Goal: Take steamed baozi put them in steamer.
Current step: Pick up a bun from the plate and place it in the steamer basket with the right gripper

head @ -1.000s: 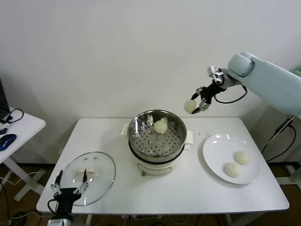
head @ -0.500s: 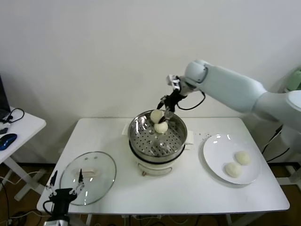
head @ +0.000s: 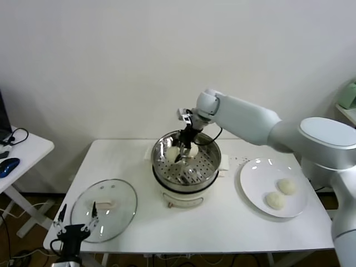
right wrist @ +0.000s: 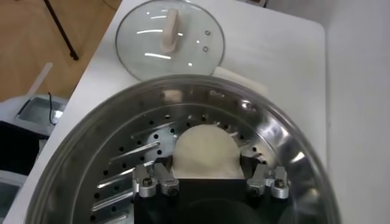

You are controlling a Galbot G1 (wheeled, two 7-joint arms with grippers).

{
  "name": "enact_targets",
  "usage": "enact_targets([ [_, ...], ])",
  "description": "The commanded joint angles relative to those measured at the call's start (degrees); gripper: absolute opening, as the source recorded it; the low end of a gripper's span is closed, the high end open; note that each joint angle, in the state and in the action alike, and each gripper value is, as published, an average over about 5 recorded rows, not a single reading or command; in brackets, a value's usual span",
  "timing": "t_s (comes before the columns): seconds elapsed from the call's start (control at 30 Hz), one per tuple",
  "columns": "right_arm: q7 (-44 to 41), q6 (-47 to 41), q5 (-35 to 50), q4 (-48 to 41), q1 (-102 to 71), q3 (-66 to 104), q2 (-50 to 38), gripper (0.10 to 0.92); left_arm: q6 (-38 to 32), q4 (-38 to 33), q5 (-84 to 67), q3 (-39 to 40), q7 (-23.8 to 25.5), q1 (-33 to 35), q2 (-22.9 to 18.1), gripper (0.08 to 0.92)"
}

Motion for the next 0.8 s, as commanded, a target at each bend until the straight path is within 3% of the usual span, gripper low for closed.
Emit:
enact_targets([
  [0.03, 0.15, 0.02, -0.78, -1.08, -1.68, -0.08, 1.82, 0.734, 0.28, 0.14, -0.28, -0.02, -0.04, -0.31, -0.08, 0.823],
  [0.8, 0.61, 0.17, -1.39, -0.32, -2.15, -0.76, 1.40, 0.729, 0.25, 0.99, -1.32, 0.09, 0.04, -0.20, -0.39, 0.823],
])
